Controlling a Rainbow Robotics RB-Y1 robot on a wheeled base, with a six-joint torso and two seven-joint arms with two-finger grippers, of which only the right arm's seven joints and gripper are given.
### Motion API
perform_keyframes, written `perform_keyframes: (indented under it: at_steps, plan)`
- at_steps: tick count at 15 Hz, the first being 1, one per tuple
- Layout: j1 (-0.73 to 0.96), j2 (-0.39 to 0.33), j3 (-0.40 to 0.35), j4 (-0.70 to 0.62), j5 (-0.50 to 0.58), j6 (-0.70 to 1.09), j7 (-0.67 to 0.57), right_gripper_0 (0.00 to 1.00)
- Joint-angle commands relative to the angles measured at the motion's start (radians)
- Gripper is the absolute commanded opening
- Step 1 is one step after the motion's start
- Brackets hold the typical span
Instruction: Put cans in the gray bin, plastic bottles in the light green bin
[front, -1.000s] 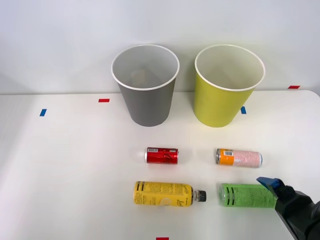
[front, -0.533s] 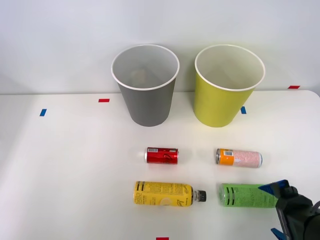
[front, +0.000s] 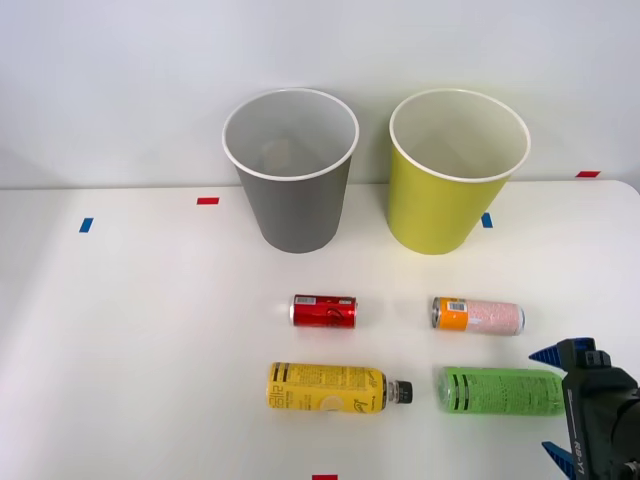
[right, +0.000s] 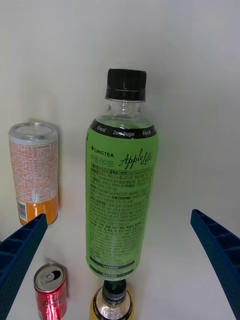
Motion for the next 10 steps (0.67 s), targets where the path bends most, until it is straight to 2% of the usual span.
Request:
perform_keyframes:
  at_steps: [1,10]
  plan:
    - [-0.034,-0.027,0.008,0.007,0.008,0.000,-0.008,1.00]
    - [-0.089,-0.041,0.047,0.142,0.021,0.005,-0.054,1.00]
